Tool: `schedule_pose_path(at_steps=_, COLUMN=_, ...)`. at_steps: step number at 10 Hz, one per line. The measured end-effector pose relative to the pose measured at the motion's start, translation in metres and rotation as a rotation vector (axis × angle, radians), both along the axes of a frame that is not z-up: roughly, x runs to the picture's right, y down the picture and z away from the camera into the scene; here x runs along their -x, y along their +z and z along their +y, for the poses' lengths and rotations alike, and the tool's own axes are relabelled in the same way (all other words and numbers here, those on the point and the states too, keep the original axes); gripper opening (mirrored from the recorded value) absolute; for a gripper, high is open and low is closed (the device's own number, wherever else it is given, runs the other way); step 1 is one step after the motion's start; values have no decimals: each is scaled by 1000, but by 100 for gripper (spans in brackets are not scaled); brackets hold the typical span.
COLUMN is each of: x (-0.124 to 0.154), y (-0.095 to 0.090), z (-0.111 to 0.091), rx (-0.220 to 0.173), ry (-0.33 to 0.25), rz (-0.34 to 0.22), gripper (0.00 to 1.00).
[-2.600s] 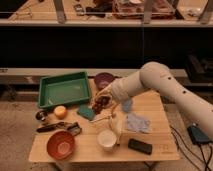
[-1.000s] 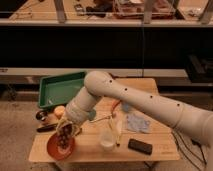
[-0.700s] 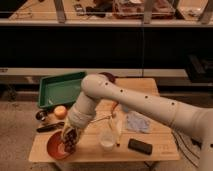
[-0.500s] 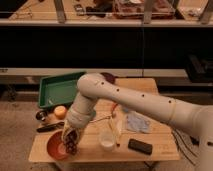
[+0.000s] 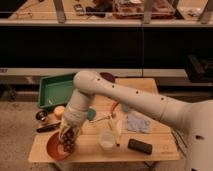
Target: Place grapes in red bowl
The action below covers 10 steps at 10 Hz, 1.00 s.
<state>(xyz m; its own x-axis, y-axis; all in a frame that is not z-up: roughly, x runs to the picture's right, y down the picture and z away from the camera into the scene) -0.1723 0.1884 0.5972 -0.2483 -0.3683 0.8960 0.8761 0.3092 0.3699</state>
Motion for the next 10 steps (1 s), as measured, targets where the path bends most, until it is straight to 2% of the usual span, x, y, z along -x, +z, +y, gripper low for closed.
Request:
schedule_pose_path(at_steps=1, x=6, y=3, z=-2, rx=1, ry=-16, rz=-2, gripper=0)
schedule_pose_path(at_steps=3, x=7, y=14, z=-3, rx=35, ry=-33, rz=36, gripper=0)
schedule_pose_path(at_steps=6, x=3, y=30, z=3, rx=119, ry=-47, rz=59, gripper=0)
schedule_pose_path(at_steps=9, x=11, y=43, z=8, rx=146, ry=-84, rz=67, gripper=0)
schedule_pose_path(at_steps=10, x=15, y=46, z=10, rx=130, ry=-117, rz=85, gripper=0)
